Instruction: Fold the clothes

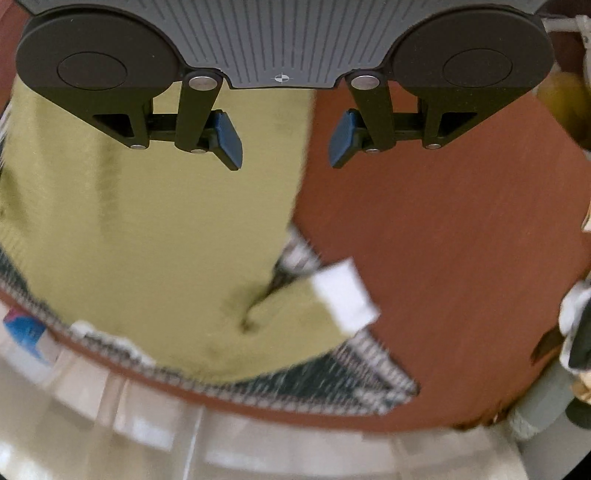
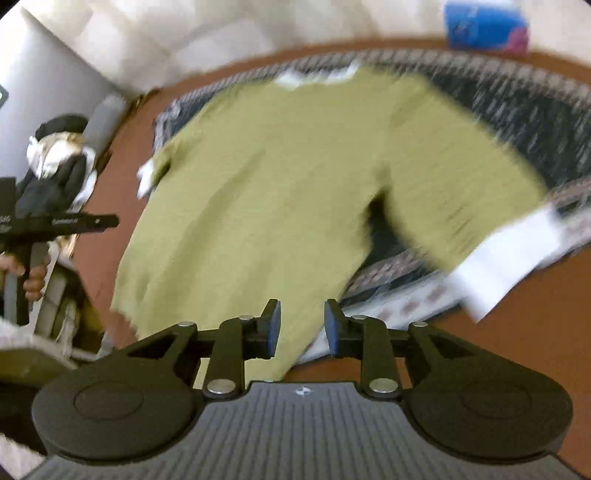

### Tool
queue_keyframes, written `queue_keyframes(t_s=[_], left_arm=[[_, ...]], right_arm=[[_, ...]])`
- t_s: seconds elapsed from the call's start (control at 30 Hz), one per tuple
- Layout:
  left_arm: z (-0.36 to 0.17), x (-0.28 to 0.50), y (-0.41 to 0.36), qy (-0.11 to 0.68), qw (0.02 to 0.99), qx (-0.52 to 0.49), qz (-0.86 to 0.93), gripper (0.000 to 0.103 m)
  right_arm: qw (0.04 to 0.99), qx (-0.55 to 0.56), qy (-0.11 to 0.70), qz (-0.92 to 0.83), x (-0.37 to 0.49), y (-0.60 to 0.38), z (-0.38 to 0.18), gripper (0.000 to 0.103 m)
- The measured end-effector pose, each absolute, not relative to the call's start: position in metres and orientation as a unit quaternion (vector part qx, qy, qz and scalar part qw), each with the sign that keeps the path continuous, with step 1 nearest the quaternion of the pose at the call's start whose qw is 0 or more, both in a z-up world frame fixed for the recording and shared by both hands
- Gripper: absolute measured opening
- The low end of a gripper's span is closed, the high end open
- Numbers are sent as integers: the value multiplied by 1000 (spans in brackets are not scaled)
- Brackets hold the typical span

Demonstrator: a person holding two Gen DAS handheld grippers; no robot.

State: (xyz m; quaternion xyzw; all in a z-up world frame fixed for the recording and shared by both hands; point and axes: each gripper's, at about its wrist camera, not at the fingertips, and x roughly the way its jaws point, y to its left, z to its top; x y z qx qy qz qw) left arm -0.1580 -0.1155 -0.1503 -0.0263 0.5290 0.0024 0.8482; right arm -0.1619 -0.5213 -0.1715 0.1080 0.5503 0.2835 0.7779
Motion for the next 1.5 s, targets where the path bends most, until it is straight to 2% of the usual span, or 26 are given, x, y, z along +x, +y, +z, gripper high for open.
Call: queue_keyframes(t_s=[0.17,0.2,0.27,0.47,0.63,0.67,0.73,0.77,0.8,0.87,1.13,1.17,1.2,1.23,1.3,1.33,1.37,1.5], left_arm=[[-170,-177,-85,561,825,-47,-53,67],[-173,-179,-82,564,822,-46,-65,67],[-180,-181,-78,572,814,-47,-89,67],[-197,-185,-82,589,793,-41,-152,68],[-204,-188,-89,582,792,-21,-180,72],[-204,-188,-89,581,793,-16,-182,71],[-202,-188,-87,579,795,-8,-179,30],[-200,-187,-82,581,792,-21,-186,19],[-198,-187,-77,583,789,-34,-192,0],[-191,-187,-69,583,787,-47,-197,0],[-200,-193,-72,592,774,13,-226,0],[-200,-192,-70,592,774,10,-226,4],[-200,-191,-68,593,773,4,-226,24],[-197,-191,-66,593,772,-2,-226,29],[-188,-188,-56,581,784,-14,-220,44],[-181,-185,-50,570,793,-22,-213,52],[-175,-180,-42,556,805,-36,-203,55],[-158,-142,-9,500,852,-71,-136,60]], right_arm=[[759,135,581,260,-208,-496,-186,30],[761,137,582,251,-217,-492,-186,32],[764,141,585,233,-233,-484,-185,44],[779,118,582,201,-251,-463,-199,44],[798,130,561,176,-256,-453,-211,44],[800,144,557,171,-256,-452,-212,33],[797,179,553,166,-255,-456,-210,11],[794,196,552,161,-255,-458,-208,10],[793,207,550,161,-257,-460,-202,10],[791,214,550,161,-259,-463,-192,9],[770,157,603,135,-258,-466,-200,8],[768,149,609,131,-258,-467,-201,8],[764,142,616,128,-258,-467,-202,8],[761,135,622,125,-258,-467,-203,8],[758,115,632,116,-256,-467,-199,16],[764,100,628,109,-254,-466,-190,26],[776,88,615,105,-251,-465,-178,29],[827,80,538,144,-222,-454,-118,29]])
